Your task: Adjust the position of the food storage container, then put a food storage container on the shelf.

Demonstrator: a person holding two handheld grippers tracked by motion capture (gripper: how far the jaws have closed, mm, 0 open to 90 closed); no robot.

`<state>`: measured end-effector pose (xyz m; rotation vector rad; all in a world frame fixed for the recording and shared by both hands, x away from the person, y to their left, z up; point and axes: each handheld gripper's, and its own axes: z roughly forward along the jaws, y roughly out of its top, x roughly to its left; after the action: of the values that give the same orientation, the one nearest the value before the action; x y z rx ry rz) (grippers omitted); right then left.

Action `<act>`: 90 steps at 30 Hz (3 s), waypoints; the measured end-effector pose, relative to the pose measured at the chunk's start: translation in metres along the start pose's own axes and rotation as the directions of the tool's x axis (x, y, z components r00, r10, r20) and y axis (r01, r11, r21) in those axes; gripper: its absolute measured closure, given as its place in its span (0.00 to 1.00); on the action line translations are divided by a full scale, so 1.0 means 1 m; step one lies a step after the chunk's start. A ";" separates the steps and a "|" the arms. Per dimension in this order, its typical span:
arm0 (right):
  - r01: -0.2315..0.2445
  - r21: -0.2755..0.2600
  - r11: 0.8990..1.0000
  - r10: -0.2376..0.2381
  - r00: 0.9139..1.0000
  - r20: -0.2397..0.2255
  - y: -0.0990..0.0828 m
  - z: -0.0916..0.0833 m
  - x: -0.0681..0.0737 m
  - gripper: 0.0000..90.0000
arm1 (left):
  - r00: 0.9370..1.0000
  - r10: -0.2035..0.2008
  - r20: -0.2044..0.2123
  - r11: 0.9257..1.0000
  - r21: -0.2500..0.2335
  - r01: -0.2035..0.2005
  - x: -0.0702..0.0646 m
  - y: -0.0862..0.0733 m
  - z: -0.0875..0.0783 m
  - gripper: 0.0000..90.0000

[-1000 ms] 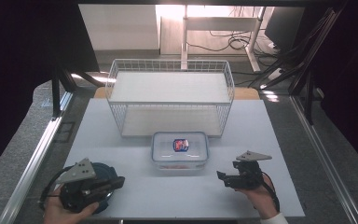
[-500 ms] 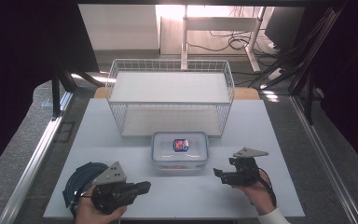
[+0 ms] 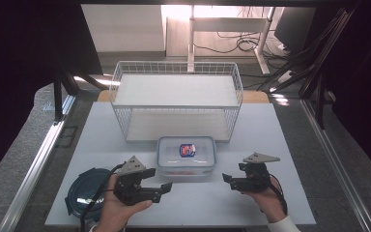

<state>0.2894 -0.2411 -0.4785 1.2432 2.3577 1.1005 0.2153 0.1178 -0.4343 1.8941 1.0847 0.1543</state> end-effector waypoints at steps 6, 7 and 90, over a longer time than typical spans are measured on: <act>0.012 -0.033 0.999 -0.013 1.000 -0.022 0.002 -0.005 0.002 0.23 | 0.996 -0.076 -0.036 0.997 -0.004 0.076 0.011 0.006 0.011 0.12; 0.011 -0.040 0.999 -0.012 1.000 -0.026 0.002 -0.005 0.002 0.23 | 0.995 -0.098 -0.035 0.995 -0.001 0.098 0.015 0.009 0.014 0.12; -0.428 0.112 0.897 0.439 0.831 -0.342 0.047 0.061 -0.027 0.47 | 0.901 -0.422 0.095 0.900 0.166 0.404 0.111 0.025 0.076 0.44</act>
<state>0.3658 -0.2152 -0.4896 1.7880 2.4066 1.5524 0.3362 0.1453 -0.4928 1.7214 1.4114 -0.2926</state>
